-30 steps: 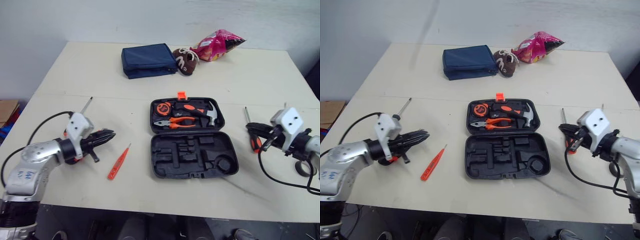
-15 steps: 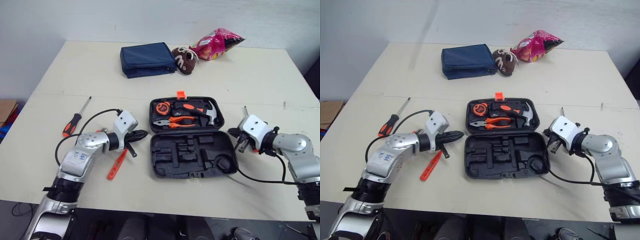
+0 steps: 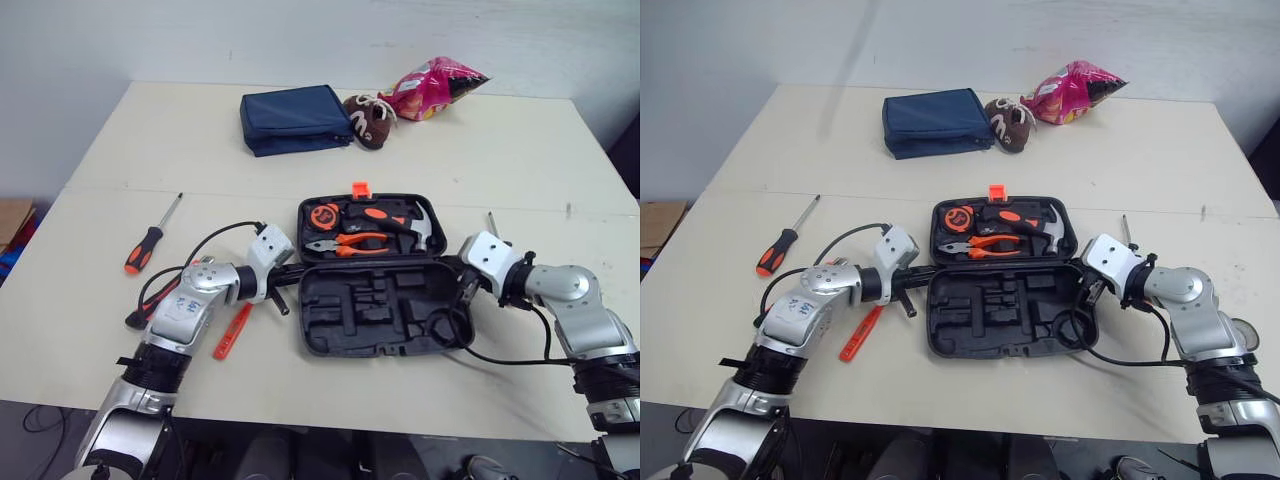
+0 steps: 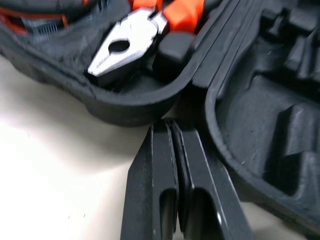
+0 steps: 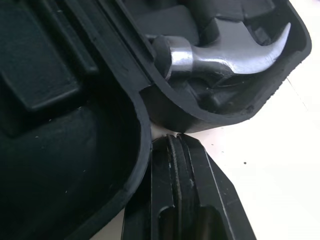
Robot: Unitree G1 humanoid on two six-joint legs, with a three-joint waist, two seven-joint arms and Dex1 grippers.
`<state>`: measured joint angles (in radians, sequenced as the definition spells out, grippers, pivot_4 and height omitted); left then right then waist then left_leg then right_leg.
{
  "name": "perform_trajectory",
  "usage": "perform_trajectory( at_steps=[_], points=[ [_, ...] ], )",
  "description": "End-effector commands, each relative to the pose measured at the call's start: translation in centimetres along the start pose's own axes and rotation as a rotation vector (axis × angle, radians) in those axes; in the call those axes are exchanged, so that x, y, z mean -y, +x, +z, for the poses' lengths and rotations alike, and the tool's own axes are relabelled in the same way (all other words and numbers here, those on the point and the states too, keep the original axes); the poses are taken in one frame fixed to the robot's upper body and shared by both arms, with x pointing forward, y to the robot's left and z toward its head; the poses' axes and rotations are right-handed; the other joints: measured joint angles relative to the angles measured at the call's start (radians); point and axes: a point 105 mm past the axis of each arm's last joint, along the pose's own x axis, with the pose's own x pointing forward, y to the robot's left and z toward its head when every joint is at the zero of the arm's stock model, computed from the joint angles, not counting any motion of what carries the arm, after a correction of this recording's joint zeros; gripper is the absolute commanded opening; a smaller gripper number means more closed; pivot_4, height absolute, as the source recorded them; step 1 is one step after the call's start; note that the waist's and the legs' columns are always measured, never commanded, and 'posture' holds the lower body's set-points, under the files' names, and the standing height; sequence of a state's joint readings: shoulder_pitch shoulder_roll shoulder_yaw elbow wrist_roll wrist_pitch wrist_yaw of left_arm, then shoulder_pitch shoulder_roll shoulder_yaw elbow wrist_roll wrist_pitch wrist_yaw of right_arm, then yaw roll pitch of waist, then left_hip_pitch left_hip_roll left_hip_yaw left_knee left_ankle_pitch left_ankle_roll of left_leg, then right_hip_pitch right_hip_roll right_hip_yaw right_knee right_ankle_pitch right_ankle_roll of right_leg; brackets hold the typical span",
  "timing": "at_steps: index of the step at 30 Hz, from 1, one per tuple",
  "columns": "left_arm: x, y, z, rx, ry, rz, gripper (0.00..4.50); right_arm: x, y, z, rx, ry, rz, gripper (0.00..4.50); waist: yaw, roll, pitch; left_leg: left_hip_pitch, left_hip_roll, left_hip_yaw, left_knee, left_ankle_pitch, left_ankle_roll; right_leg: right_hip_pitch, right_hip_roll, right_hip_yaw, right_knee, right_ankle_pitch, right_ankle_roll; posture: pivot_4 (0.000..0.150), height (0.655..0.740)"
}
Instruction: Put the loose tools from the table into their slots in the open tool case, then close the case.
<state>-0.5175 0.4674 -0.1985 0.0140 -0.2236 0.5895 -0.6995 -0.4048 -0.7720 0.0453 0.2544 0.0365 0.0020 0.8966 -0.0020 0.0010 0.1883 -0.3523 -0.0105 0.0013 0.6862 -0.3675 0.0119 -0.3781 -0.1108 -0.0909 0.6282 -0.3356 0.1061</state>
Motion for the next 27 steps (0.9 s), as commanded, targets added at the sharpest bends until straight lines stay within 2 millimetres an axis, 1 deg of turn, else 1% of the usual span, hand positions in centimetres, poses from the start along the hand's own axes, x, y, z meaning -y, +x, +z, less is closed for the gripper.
perform_trajectory(
  at_steps=[1,4,8,12,17,20,23,26,27],
  points=[
    [1.4,-0.3,0.2,0.009,0.068,-0.093,0.05,-2.4,-0.2,1.4,0.070,-0.020,0.113,0.00,0.001,0.000,0.000,0.000,0.000,0.000,0.000,0.000,0.000,0.000,0.000,0.000,0.000,0.000,0.000,0.150,0.7400],
    [1.9,-0.8,-0.3,-0.008,0.096,-0.137,0.05,-4.2,-1.3,1.9,0.097,0.003,0.184,0.00,0.003,0.000,0.000,0.000,0.000,-0.001,-0.001,0.000,0.000,0.000,0.000,-0.001,0.000,0.000,0.000,0.150,0.7400],
    [2.3,-1.1,-0.6,-0.019,0.109,-0.171,0.05,-5.4,-2.4,2.1,0.103,0.056,0.217,0.00,0.007,0.000,0.000,0.000,0.000,-0.001,0.000,0.000,0.000,0.001,-0.001,-0.001,0.000,0.000,0.000,0.150,0.7400],
    [2.2,-1.1,-0.8,-0.023,0.104,-0.168,0.05,-5.7,-3.0,1.6,0.092,0.107,0.196,0.00,0.014,0.000,0.000,0.000,0.000,-0.002,0.001,0.000,0.000,0.002,-0.001,0.000,0.000,0.000,0.000,0.150,0.7400],
    [2.0,-1.2,-1.0,-0.029,0.117,-0.156,0.05,-5.3,-3.4,0.7,0.069,0.128,0.136,0.00,0.021,0.000,0.000,0.000,0.000,-0.002,0.001,0.000,0.000,0.002,-0.001,0.000,0.000,0.000,0.000,0.150,0.7400],
    [1.4,-2.2,-1.0,-0.035,0.147,-0.138,0.05,-4.8,-4.3,-0.5,0.027,0.098,0.108,0.00,0.024,0.000,0.000,0.000,-0.001,-0.002,0.001,0.000,0.000,0.002,-0.001,0.000,0.000,0.000,0.000,0.150,0.7400],
    [1.3,-3.6,-0.1,0.000,0.179,-0.145,0.05,-4.3,-5.8,-0.7,0.033,0.079,0.082,0.00,0.025,0.000,0.000,0.000,-0.001,-0.002,0.001,0.000,0.000,0.002,-0.001,0.000,0.000,0.000,0.000,0.150,0.7400],
    [1.0,-6.2,0.9,0.055,0.231,-0.163,0.05,-3.2,-8.7,0.0,0.097,0.070,0.027,0.00,0.027,0.001,0.000,-0.001,-0.001,-0.003,0.001,0.000,0.000,0.002,-0.002,0.000,-0.001,0.000,0.000,0.150,0.7400],
    [0.9,-6.9,1.1,0.065,0.244,-0.162,0.05,-3.1,-9.5,0.2,0.117,0.069,0.015,0.00,0.027,0.001,0.000,-0.001,-0.001,-0.004,0.001,0.000,0.000,0.002,-0.002,0.000,-0.001,0.000,0.000,0.150,0.7400]
  ],
)
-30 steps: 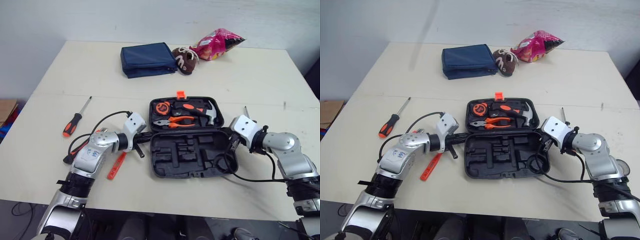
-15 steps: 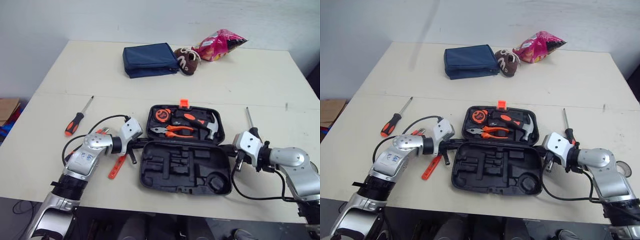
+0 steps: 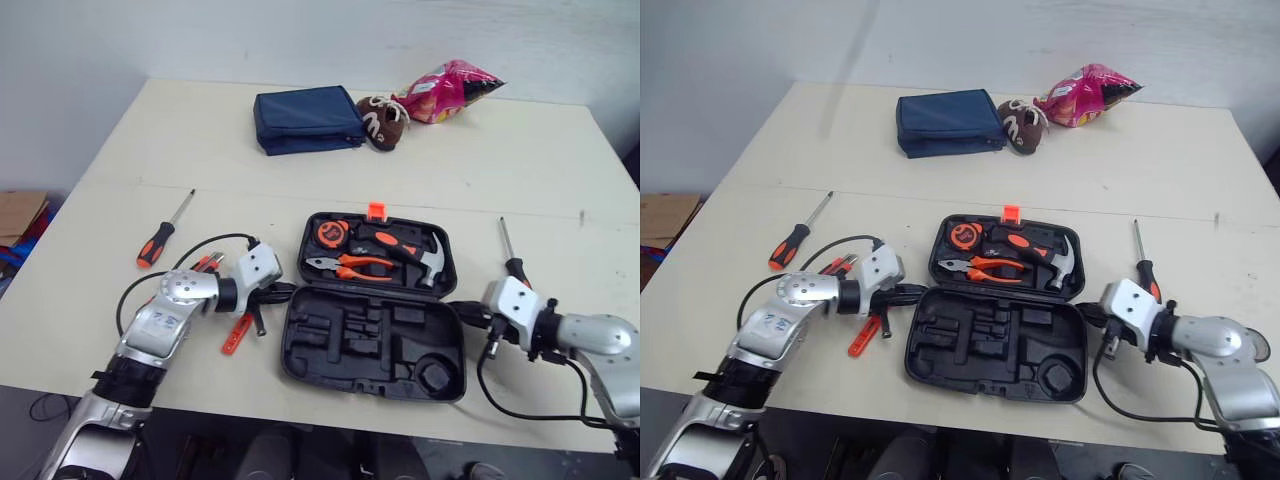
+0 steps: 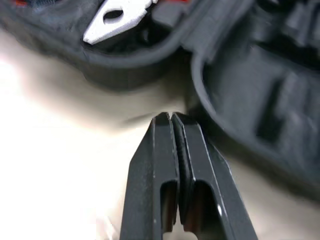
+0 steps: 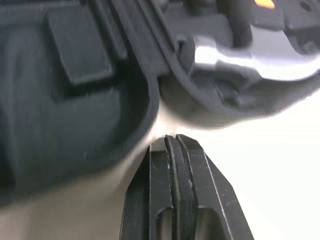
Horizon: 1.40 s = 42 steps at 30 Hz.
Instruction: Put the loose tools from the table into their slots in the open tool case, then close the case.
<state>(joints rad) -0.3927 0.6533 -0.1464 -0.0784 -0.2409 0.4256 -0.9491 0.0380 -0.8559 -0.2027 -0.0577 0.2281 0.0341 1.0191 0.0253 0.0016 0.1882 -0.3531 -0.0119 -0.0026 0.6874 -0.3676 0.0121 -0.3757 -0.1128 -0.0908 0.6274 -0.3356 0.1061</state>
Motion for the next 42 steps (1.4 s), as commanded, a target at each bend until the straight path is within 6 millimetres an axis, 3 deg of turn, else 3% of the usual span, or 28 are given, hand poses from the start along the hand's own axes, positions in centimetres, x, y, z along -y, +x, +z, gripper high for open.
perform_trajectory(
  at_steps=[1,3,5,8,11,14,17,21,23,27,34,37,42],
  points=[
    [-0.3,-3.2,2.5,0.108,0.092,0.014,0.05,1.6,-3.8,2.2,0.103,-0.051,-0.095,0.00,-0.001,0.000,0.000,0.000,0.000,0.000,0.000,0.000,0.000,0.000,0.000,0.000,0.000,0.000,0.000,0.150,0.7400],
    [-0.4,-4.2,2.7,0.135,0.086,0.025,0.05,1.8,-4.8,2.0,0.099,-0.043,-0.127,0.00,-0.001,0.000,0.000,0.001,0.000,0.000,0.000,0.000,0.000,0.001,-0.001,0.000,0.000,0.000,0.000,0.150,0.7400],
    [-1.9,-6.9,2.9,0.182,0.025,0.117,0.00,2.1,-7.3,1.2,0.063,-0.034,-0.184,0.69,0.000,0.000,0.000,0.001,0.000,0.000,0.000,0.000,0.000,0.002,-0.001,0.001,0.000,0.000,0.000,0.150,0.7400],
    [-4.0,-12.2,0.7,0.104,0.019,0.252,0.77,3.4,-11.9,0.3,0.082,0.027,-0.366,1.80,-0.001,0.000,0.000,0.001,0.000,-0.001,-0.001,0.000,0.000,0.002,-0.001,0.000,-0.001,0.000,0.000,0.150,0.7400],
    [-7.6,-18.6,-1.2,0.057,-0.028,0.498,1.92,4.7,-17.4,-3.3,-0.057,0.063,-0.558,3.16,-0.006,0.000,0.000,0.004,0.000,0.003,-0.003,0.000,0.000,0.001,0.000,-0.001,-0.002,0.000,0.000,0.150,0.7400],
    [-8.8,-22.2,-2.5,0.050,-0.067,0.644,3.17,4.7,-21.1,-5.7,-0.131,0.067,-0.690,4.48,-0.004,0.000,0.000,0.007,-0.001,0.007,-0.005,-0.001,0.002,0.002,0.000,-0.002,-0.004,0.000,0.000,0.150,0.7400],
    [-9.2,-24.9,-4.0,0.007,-0.072,0.754,4.47,4.0,-24.0,-7.4,-0.225,0.045,-0.778,4.50,-0.005,0.001,0.000,0.009,-0.001,0.009,-0.006,-0.002,0.004,0.003,-0.003,0.000,-0.003,0.000,0.000,0.150,0.7400],
    [-9.4,-29.8,-7.0,-0.126,-0.110,0.966,4.47,3.0,-29.1,-9.4,-0.343,0.067,-0.967,4.50,-0.013,0.001,0.001,0.009,0.000,0.010,-0.006,-0.002,0.003,0.002,-0.003,0.001,-0.001,0.000,0.000,0.150,0.7400],
    [-9.1,-31.3,-8.3,-0.195,-0.123,1.029,4.47,2.6,-30.6,-10.1,-0.376,0.088,-1.036,4.50,-0.022,0.001,0.000,0.010,0.000,0.011,-0.008,-0.002,0.003,0.002,-0.003,0.001,-0.001,0.000,0.000,0.150,0.7400],
    [-8.6,-32.2,-8.7,-0.183,-0.138,1.054,4.47,2.2,-29.9,-10.0,-0.345,0.074,-1.015,4.50,-0.031,0.001,0.000,0.020,0.000,0.013,-0.009,-0.003,0.002,0.010,-0.004,0.006,-0.004,0.000,0.000,0.150,0.7400],
    [-8.8,-29.3,-7.9,-0.094,-0.121,0.957,4.47,3.1,-25.0,-8.9,-0.187,0.113,-0.873,4.50,-0.039,0.002,0.000,0.019,0.003,0.013,-0.008,-0.004,0.000,0.008,-0.002,0.014,-0.001,0.000,-0.001,0.150,0.7400],
    [-9.0,-27.0,-6.5,-0.042,-0.122,0.868,4.47,4.4,-19.7,-5.6,-0.007,0.103,-0.734,4.50,-0.039,0.002,0.000,0.018,0.003,0.013,-0.009,-0.004,0.000,0.007,-0.002,0.014,0.001,0.000,-0.001,0.150,0.7400],
    [-8.7,-25.3,-5.3,-0.066,-0.165,0.786,4.47,5.5,-14.4,1.0,0.281,0.095,-0.616,4.50,-0.045,0.003,0.000,0.018,0.004,0.014,-0.007,-0.005,0.000,0.006,-0.002,0.015,0.001,0.000,-0.001,0.150,0.7400]
  ],
)
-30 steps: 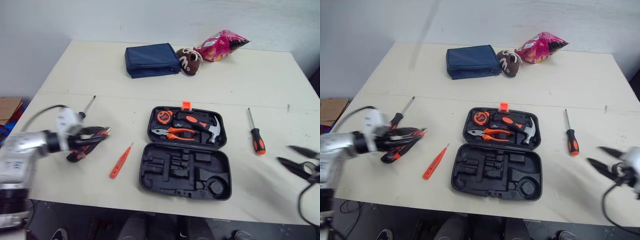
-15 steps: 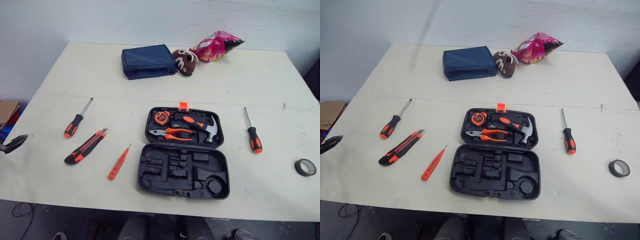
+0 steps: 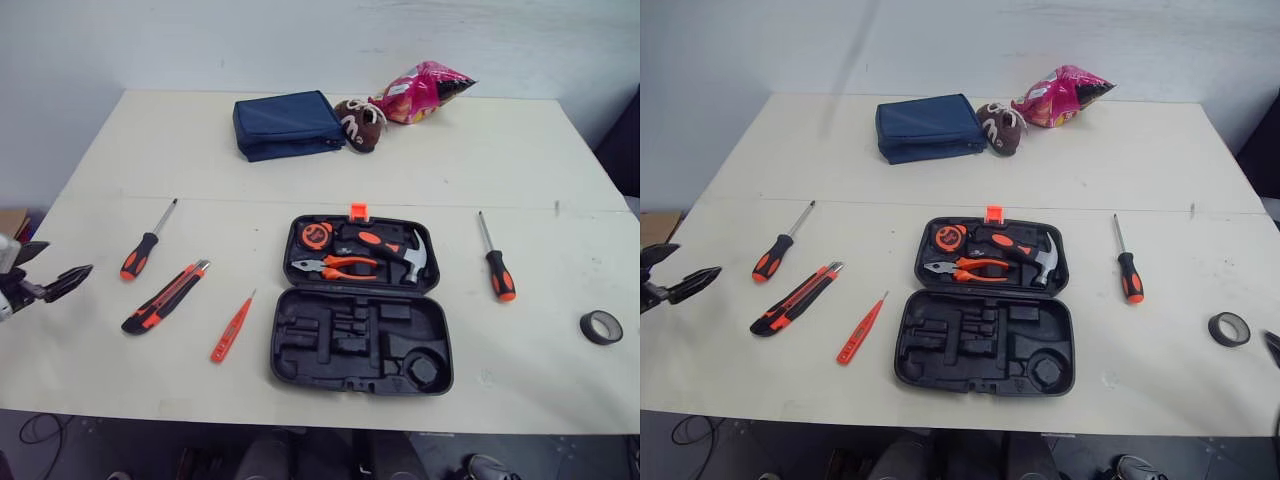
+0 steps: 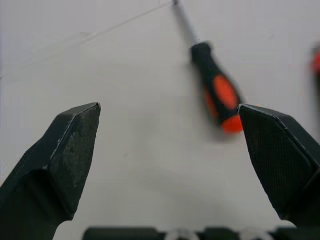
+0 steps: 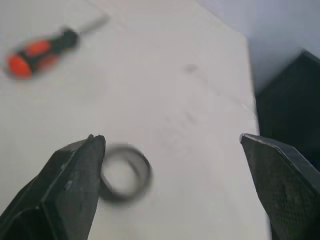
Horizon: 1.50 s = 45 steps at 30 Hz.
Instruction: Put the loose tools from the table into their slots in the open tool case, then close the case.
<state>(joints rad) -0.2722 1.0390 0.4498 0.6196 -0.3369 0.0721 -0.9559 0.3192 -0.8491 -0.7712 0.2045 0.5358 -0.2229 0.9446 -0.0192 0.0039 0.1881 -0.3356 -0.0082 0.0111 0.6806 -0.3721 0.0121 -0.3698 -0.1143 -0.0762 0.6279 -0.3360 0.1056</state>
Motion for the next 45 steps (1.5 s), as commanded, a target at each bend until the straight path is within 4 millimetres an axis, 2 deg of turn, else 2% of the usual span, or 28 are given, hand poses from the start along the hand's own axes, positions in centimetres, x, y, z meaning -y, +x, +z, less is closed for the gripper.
perform_trajectory(
  at_steps=[1,4,6,8,11,14,16,20,23,34,37,41,43,45],
  points=[
    [0.1,-0.4,1.5,-0.036,0.004,-0.018,4.47,-2.0,2.5,5.1,0.204,0.050,0.077,4.50,-0.001,0.001,0.000,0.000,0.000,0.000,-0.001,0.000,0.000,-0.001,0.000,0.000,0.000,0.000,0.000,0.150,0.7400],
    [0.4,-0.6,1.8,-0.091,-0.059,-0.039,4.47,-4.7,4.9,9.5,0.414,0.214,0.117,4.50,-0.001,0.000,0.000,-0.004,0.001,-0.001,-0.002,0.000,-0.001,-0.004,0.002,-0.001,0.001,0.000,-0.001,0.150,0.7400],
    [0.9,-0.3,1.8,-0.124,-0.097,-0.062,4.47,-8.1,6.0,11.6,0.469,0.204,0.260,4.50,-0.002,0.000,0.000,-0.005,0.001,-0.001,0.000,0.000,-0.001,-0.004,0.002,-0.001,0.001,0.000,0.000,0.150,0.7400],
    [1.5,0.2,1.9,-0.133,-0.118,-0.087,4.47,-10.2,6.3,12.8,0.506,0.175,0.346,4.50,-0.002,0.000,0.000,-0.006,0.001,-0.001,0.001,0.000,0.000,-0.005,0.002,-0.001,0.002,0.000,0.000,0.150,0.7400],
    [2.2,1.2,2.1,-0.143,-0.141,-0.097,4.47,-11.9,6.5,13.9,0.557,0.166,0.427,4.50,0.016,0.000,0.000,-0.007,0.001,-0.001,0.001,0.000,0.000,-0.005,0.002,-0.001,0.001,0.000,0.000,0.150,0.7400],
    [2.1,2.8,2.0,-0.177,-0.145,-0.058,4.47,-14.8,6.0,13.0,0.537,0.009,0.603,4.50,0.034,-0.001,-0.001,-0.008,0.000,-0.001,0.003,0.000,0.001,-0.005,0.002,-0.001,0.001,0.000,0.000,0.150,0.7400],
    [2.4,4.3,1.5,-0.203,-0.146,-0.047,4.47,-16.2,5.9,12.3,0.533,-0.013,0.674,4.50,0.043,-0.002,-0.001,-0.008,0.000,-0.001,0.003,0.000,0.001,-0.005,0.003,-0.001,0.001,0.000,0.000,0.150,0.7400],
    [2.9,5.9,1.1,-0.213,-0.224,-0.023,4.47,-16.7,5.6,11.4,0.525,-0.041,0.714,4.50,0.041,-0.002,-0.001,-0.009,-0.001,-0.001,0.004,0.000,0.002,-0.006,0.004,-0.001,0.002,0.001,0.001,0.150,0.7400],
    [3.6,6.9,0.2,-0.264,-0.208,-0.033,4.47,-16.6,5.6,11.2,0.522,-0.043,0.705,4.50,0.033,-0.003,-0.001,-0.009,-0.001,-0.001,0.004,0.000,0.001,-0.006,0.003,-0.002,0.001,0.001,0.001,0.150,0.7400],
    [4.5,10.0,-0.9,-0.298,-0.236,-0.040,4.47,-16.5,5.6,10.3,0.511,-0.040,0.697,4.50,0.044,-0.004,-0.002,-0.008,-0.001,0.000,0.005,0.001,0.001,-0.005,0.004,-0.006,0.002,0.001,0.001,0.150,0.7400],
    [5.3,10.4,-1.8,-0.343,-0.249,-0.072,3.61,-16.6,5.7,10.1,0.503,-0.040,0.703,4.50,0.046,-0.004,-0.002,-0.008,-0.001,-0.001,0.006,0.001,0.001,-0.005,0.004,-0.006,0.004,0.001,0.001,0.150,0.7400],
    [5.3,10.2,-2.1,-0.357,-0.247,-0.068,1.79,-16.7,5.8,9.8,0.490,-0.034,0.715,4.50,0.044,-0.003,-0.002,-0.007,-0.003,-0.001,0.006,0.001,0.002,-0.005,0.003,-0.006,0.005,0.001,0.001,0.150,0.7400],
    [5.0,10.2,-1.6,-0.317,-0.242,-0.057,0.86,-16.8,5.8,9.7,0.483,-0.034,0.722,4.50,0.044,-0.003,-0.002,-0.007,-0.003,-0.001,0.006,0.001,0.002,-0.005,0.002,-0.006,0.005,0.001,0.001,0.150,0.7400],
    [4.5,10.3,0.8,-0.164,-0.179,-0.062,0.81,-16.8,5.8,9.5,0.477,-0.036,0.722,4.50,0.042,-0.003,-0.002,-0.007,-0.003,-0.001,0.006,0.001,0.001,-0.005,0.002,-0.006,0.005,0.001,0.001,0.150,0.7400]
  ],
)
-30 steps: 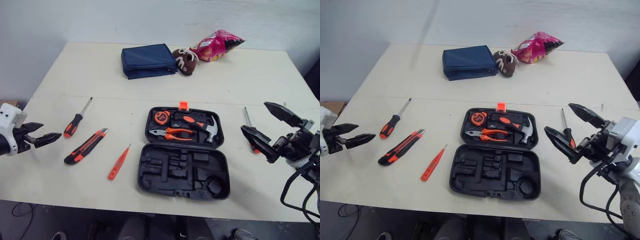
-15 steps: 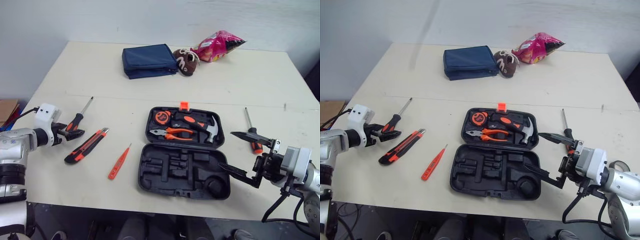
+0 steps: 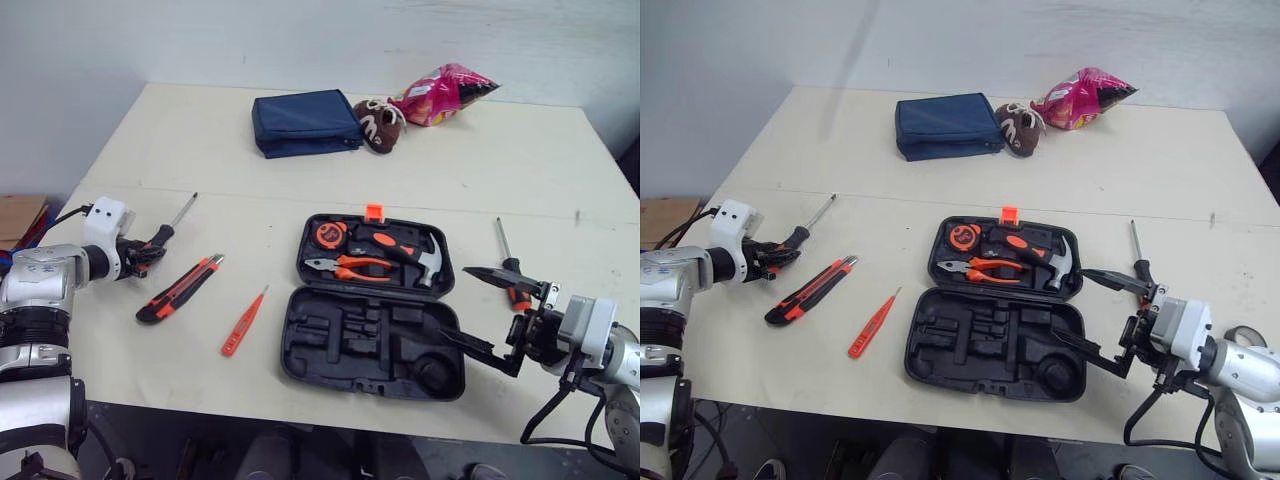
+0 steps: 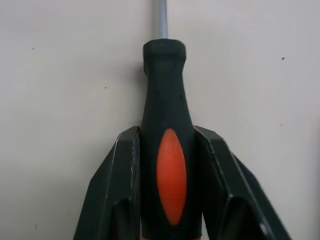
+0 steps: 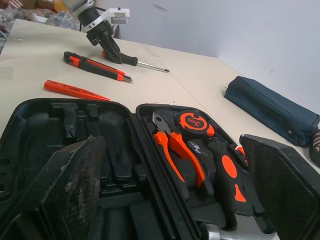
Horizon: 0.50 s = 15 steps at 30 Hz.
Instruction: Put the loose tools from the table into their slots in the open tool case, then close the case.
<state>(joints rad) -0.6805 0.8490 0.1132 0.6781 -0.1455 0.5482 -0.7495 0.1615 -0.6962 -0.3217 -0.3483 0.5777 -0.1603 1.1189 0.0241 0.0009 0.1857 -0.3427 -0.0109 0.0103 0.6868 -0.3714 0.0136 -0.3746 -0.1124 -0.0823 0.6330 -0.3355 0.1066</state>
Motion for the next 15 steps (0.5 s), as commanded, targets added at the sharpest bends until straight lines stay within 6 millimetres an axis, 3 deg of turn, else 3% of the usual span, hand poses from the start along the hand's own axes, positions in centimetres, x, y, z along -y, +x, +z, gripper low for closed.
perform_trajectory(
  at_steps=[1,4,6,8,11,15],
  points=[
    [0.4,-0.6,2.0,0.170,0.077,-0.028,0.81,0.1,-0.2,0.3,0.001,-0.028,0.005,4.50,-0.001,0.000,0.000,0.000,0.000,0.000,0.000,0.000,0.000,0.000,0.000,0.000,0.000,0.000,0.000,0.150,0.7400],
    [1.5,-2.0,4.5,0.308,0.242,-0.083,0.81,-0.2,-0.3,0.0,-0.035,-0.054,0.047,4.50,0.000,-0.001,0.001,-0.003,0.001,-0.002,0.002,0.000,0.000,-0.001,-0.001,0.000,-0.001,0.000,0.000,0.150,0.7400],
    [3.6,-3.0,5.8,0.379,0.383,-0.189,0.81,-0.4,-0.5,-0.1,-0.054,-0.078,0.080,4.50,-0.001,-0.001,0.001,-0.008,0.001,-0.006,0.005,0.000,0.000,-0.003,0.000,-0.001,-0.002,0.000,0.000,0.150,0.7400],
    [6.7,-4.0,6.5,0.430,0.535,-0.342,0.81,-0.2,-0.7,0.3,-0.033,-0.040,0.072,4.50,0.000,-0.001,0.001,-0.010,0.001,-0.007,0.007,0.000,0.000,-0.002,0.000,-0.002,-0.004,0.000,0.000,0.150,0.7400],
    [9.7,-4.7,6.8,0.445,0.630,-0.495,0.81,-0.5,-0.8,0.6,-0.030,-0.004,0.098,4.50,-0.001,-0.001,0.001,-0.010,0.001,-0.007,0.007,0.000,0.000,-0.001,-0.001,-0.003,-0.004,0.000,0.000,0.150,0.7400],
    [17.0,-5.6,7.2,0.412,0.753,-0.801,0.81,-1.2,-0.8,0.7,-0.053,0.009,0.135,4.50,0.001,-0.001,0.001,-0.010,0.001,-0.008,0.007,0.000,0.000,0.000,0.000,-0.004,-0.003,0.000,0.000,0.150,0.7400]
  ],
)
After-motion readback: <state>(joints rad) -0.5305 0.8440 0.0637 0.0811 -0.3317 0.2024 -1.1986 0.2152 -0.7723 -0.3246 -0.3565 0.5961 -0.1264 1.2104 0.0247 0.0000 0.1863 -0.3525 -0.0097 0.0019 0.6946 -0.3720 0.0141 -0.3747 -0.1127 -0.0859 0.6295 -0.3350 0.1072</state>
